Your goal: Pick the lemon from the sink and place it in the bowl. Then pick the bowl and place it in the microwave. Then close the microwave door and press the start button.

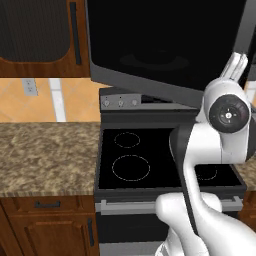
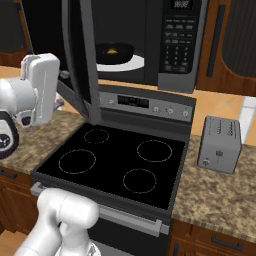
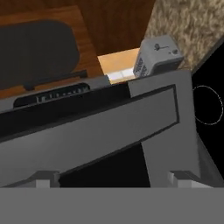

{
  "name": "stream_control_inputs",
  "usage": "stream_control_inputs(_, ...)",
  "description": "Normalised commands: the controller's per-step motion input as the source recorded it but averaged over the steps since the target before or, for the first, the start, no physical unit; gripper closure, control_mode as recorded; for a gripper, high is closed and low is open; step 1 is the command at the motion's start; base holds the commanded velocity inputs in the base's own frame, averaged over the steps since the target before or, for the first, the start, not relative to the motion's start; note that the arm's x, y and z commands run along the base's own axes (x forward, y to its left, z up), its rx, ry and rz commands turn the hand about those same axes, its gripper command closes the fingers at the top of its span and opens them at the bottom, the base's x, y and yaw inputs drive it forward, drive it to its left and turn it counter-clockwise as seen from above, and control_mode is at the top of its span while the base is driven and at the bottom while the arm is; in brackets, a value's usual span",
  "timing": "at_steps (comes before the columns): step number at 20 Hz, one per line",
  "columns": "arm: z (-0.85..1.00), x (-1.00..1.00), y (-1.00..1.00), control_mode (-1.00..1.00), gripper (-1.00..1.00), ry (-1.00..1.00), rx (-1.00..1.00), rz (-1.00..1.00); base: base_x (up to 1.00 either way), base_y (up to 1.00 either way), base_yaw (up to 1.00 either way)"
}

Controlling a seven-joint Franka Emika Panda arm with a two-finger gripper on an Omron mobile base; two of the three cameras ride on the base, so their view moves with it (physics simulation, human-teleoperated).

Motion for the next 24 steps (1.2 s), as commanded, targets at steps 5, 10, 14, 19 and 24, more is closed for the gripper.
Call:
stream_control_inputs(5, 0.0, 1.0, -0.28, -1.0, -1.0, 0.0, 0.09, 0.06, 0.0, 0.0, 0.0)
stream_control_inputs(10, 0.0, 0.79, -0.27, -1.0, -1.0, 0.0, 0.08, 0.06, 0.0, 0.0, 0.0)
stream_control_inputs(14, 0.0, 0.81, -0.27, -1.0, -1.0, 0.0, 0.07, 0.06, 0.0, 0.0, 0.0)
stream_control_inputs(19, 0.0, 0.81, -0.22, -1.0, -1.0, 0.0, 0.06, 0.05, 0.0, 0.0, 0.0)
stream_control_inputs(24, 0.0, 0.73, -0.23, -1.0, -1.0, 0.0, 0.05, 0.05, 0.0, 0.0, 0.0)
